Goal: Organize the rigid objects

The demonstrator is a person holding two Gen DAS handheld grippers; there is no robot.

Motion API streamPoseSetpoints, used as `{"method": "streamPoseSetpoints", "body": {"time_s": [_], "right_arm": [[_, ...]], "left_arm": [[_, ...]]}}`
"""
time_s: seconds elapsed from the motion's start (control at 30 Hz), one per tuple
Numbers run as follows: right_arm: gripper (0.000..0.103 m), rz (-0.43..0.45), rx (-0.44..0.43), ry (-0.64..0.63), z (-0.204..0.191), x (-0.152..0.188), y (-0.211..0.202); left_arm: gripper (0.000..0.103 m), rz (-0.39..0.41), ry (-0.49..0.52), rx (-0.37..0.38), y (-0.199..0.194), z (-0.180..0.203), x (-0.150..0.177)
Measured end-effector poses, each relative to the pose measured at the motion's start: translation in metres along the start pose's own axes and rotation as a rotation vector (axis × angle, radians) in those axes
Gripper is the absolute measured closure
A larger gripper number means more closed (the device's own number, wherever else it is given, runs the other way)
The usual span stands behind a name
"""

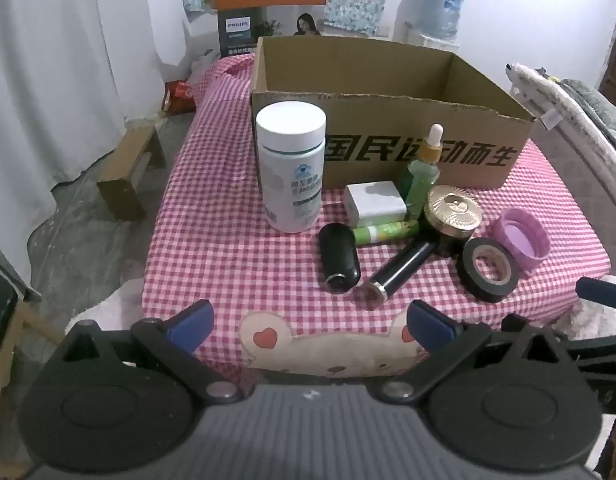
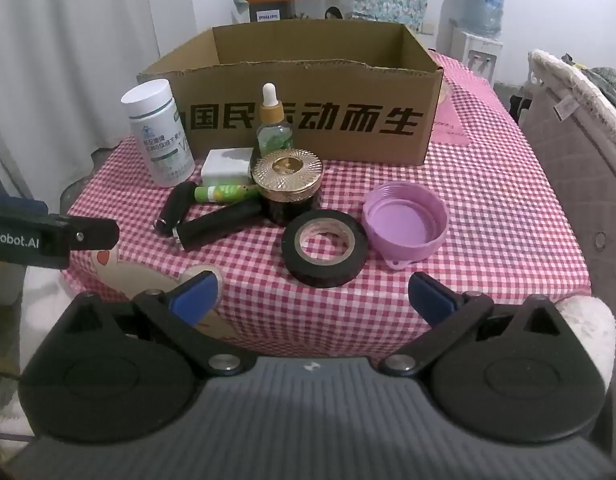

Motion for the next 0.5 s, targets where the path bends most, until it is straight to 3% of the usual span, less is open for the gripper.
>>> {"method": "streamPoseSetpoints", "body": {"time_s": [0.5], "right_arm": [[0.001, -0.008, -0.008, 0.007, 0.0000, -0.0005, 0.0036]], "left_arm": [[0.000, -0.014, -0.007, -0.027, 0.0060, -0.0008, 0.0015]]}}
Point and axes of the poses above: each gripper's, at about its wrist camera, not at the fingertips, and y roughly the way its jaws point, z to its right, x to its underside, the point moved 7 cm from there along y, roughly the way its jaws point, and after that the axes turned 8 degrees about -x, right-handed, at the moved point
